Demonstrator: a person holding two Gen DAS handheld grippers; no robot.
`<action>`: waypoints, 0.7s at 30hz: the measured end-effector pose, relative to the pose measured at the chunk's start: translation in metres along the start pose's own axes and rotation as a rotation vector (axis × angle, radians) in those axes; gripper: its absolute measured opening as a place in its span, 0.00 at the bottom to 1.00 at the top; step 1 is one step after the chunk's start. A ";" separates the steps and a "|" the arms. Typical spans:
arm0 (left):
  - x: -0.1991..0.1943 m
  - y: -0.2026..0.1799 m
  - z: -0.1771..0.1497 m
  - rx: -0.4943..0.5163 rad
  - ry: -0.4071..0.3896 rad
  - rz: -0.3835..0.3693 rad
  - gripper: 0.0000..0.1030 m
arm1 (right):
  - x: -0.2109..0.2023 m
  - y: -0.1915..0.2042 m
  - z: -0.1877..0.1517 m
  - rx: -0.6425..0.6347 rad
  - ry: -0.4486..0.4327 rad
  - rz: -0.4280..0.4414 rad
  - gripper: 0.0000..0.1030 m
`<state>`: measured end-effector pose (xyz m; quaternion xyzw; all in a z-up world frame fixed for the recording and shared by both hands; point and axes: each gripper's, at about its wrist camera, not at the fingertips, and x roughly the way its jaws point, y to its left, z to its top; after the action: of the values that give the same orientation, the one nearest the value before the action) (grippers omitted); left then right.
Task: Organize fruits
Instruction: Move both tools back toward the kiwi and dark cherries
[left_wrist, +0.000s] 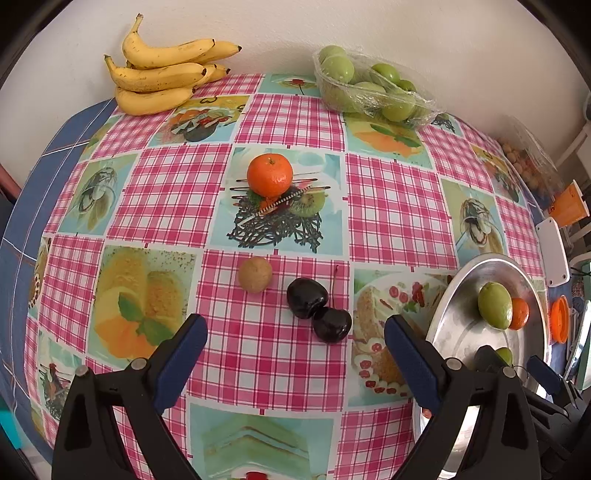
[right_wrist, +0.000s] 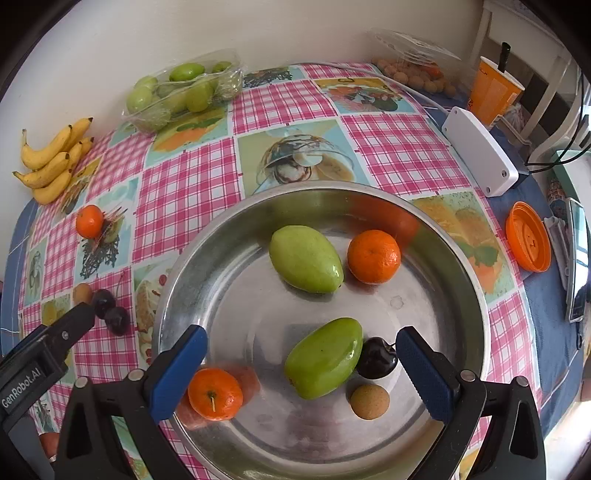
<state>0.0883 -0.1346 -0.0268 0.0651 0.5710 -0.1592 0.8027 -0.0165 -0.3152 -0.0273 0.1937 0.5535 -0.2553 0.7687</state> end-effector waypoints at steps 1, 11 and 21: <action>0.000 0.001 0.000 -0.003 -0.001 -0.003 0.94 | 0.000 0.000 0.000 -0.001 -0.001 0.000 1.00; -0.008 0.023 0.008 -0.096 -0.027 -0.045 0.94 | -0.006 0.001 -0.001 0.046 -0.027 0.101 1.00; -0.015 0.066 0.016 -0.160 -0.062 -0.014 0.94 | -0.017 0.021 0.006 0.029 -0.089 0.214 1.00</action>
<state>0.1198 -0.0745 -0.0121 -0.0081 0.5572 -0.1206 0.8215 -0.0034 -0.2986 -0.0087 0.2514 0.4914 -0.1882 0.8123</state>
